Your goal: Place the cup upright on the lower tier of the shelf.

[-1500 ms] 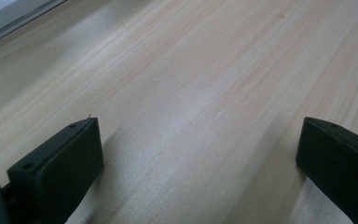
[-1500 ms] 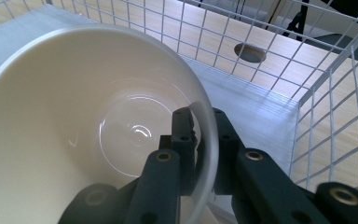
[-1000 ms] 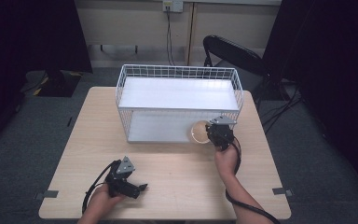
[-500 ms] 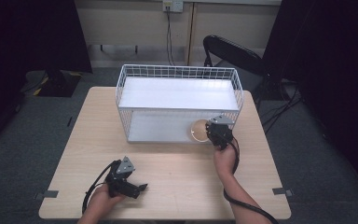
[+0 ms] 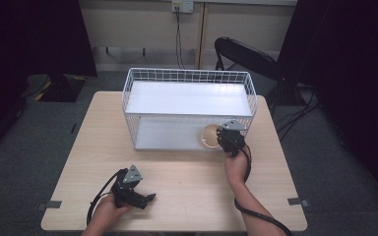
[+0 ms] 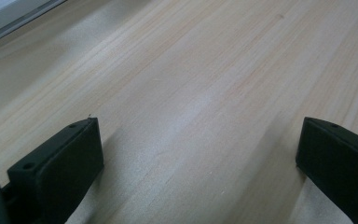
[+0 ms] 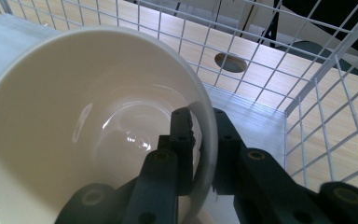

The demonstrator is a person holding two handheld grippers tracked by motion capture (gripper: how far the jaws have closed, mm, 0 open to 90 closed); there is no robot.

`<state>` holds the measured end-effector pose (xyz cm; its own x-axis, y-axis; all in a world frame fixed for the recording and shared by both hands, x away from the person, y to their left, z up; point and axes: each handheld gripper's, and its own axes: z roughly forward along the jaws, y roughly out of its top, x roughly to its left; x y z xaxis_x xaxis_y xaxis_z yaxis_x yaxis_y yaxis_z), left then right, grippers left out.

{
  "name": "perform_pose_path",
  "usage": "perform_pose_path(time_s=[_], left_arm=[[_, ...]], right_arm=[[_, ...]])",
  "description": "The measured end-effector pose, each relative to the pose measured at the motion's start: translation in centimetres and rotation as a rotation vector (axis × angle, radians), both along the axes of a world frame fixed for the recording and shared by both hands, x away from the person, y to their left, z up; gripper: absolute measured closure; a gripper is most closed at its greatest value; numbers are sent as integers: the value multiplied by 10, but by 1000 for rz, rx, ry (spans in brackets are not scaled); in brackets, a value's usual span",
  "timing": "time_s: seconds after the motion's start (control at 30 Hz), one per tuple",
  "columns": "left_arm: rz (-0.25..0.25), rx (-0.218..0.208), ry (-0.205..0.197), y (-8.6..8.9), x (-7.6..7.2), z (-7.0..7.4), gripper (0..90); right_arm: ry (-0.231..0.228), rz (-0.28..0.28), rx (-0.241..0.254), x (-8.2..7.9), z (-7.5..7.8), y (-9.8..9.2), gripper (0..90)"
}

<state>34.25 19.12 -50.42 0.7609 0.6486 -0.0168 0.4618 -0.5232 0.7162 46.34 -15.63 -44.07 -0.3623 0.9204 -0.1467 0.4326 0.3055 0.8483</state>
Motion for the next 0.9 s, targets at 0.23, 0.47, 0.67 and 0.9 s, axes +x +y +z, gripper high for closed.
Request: perform_pose_path(time_s=[0.23, 0.47, 0.67, 0.9], left_arm=[[0, 0, 0, 0, 0, 0, 1], [0, 0, 0, 0, 0, 0, 1], [0, 0, 0, 0, 0, 0, 1], [0, 0, 0, 0, 0, 0, 1]], right_arm=[[-24, -19, 39, 1, 6, -3, 717], [-34, -28, 51, 2, 10, -6, 600], [-25, -32, 100, 2, 15, -11, 470], [9, 10, 157, -4, 23, -15, 305]])
